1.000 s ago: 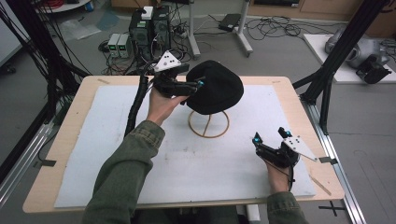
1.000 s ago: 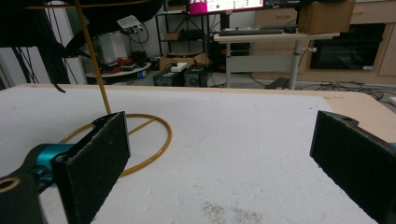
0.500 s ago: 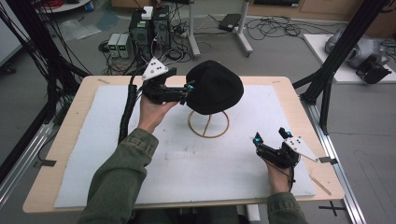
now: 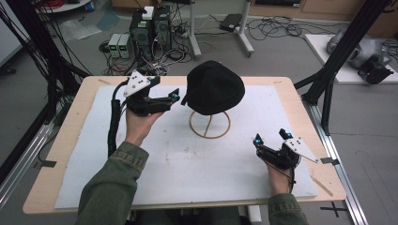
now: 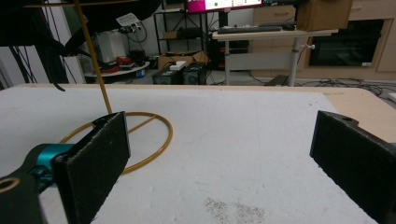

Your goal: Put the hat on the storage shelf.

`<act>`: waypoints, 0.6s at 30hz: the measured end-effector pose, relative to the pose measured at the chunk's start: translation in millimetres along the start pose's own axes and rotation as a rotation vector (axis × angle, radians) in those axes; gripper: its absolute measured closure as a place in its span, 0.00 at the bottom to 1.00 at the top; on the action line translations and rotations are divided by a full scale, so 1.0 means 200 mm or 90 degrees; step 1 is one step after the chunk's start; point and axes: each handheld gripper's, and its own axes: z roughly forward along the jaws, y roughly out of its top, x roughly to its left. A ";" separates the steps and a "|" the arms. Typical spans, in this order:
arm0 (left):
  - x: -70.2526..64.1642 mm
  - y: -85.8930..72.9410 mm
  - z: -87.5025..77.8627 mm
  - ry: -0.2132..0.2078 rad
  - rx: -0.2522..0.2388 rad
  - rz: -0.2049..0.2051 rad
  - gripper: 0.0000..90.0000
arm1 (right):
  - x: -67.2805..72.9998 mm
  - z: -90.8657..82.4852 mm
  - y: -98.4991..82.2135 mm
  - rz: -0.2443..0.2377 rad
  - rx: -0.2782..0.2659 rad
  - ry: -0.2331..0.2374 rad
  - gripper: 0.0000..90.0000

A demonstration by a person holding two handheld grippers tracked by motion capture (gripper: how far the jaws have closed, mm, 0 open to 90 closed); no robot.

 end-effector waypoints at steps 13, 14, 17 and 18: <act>0.09 -0.11 -0.22 0.091 -0.025 -0.021 0.22 | 0.03 0.02 0.00 -0.004 0.005 0.002 0.04; 0.09 -0.12 -0.23 0.097 -0.027 -0.021 0.22 | 0.04 0.02 -0.01 -0.004 0.005 0.003 0.04; 0.11 -0.15 -0.28 0.112 -0.021 -0.026 0.22 | 0.04 0.02 -0.01 -0.005 0.007 0.002 0.04; 0.12 -0.16 -0.29 0.117 -0.025 -0.028 0.22 | 0.04 0.02 -0.01 -0.002 0.008 0.002 0.04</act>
